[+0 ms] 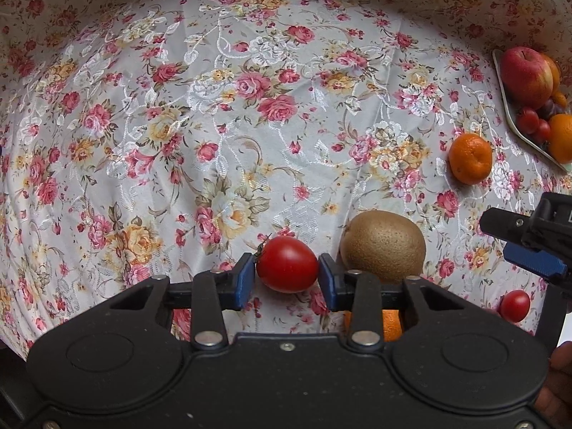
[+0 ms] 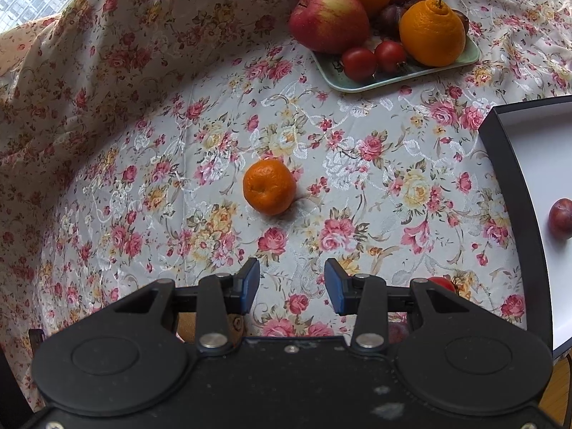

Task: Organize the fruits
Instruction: 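Move the left tool to a red tomato while the right tool reaches another tangerine, then close the left tool on the tomato while the right tool grips the tangerine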

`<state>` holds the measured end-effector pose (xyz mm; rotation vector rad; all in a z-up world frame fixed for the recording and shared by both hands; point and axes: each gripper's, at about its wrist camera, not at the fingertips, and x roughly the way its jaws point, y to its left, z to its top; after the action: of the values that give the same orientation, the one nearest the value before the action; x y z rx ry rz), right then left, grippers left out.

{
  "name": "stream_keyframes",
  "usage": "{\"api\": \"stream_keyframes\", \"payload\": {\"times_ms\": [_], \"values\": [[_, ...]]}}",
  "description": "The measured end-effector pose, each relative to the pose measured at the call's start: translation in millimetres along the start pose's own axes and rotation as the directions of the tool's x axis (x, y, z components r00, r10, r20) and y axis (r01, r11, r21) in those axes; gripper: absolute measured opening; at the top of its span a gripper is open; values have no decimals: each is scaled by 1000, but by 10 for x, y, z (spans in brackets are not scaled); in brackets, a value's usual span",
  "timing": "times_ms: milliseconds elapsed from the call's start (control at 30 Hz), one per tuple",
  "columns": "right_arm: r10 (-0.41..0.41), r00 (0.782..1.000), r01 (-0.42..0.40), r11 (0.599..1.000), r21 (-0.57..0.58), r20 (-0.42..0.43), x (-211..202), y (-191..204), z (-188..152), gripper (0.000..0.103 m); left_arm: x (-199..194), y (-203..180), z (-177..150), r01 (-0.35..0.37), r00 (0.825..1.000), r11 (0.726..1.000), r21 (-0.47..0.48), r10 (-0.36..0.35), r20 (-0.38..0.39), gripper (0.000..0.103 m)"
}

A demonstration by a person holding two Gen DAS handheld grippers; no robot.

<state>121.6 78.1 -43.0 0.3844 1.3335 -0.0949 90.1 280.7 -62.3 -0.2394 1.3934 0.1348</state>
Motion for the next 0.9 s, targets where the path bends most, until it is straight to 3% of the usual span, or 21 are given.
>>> {"api": "stream_keyframes", "payload": {"times_ms": [267,633,900], "values": [[-2,998,0,1000,25,61,15,20,155,43,-151,152,194,-30,998,998,-50,33,61,47],[18,997,-21,999,40,79,188,174,297,43,-51,187,315,-30,999,997,-75,33,40,47],[-15,996,12,999,41,83,325,255,359,43,-11,221,370,-31,999,996,-85,34,30,47]]}}
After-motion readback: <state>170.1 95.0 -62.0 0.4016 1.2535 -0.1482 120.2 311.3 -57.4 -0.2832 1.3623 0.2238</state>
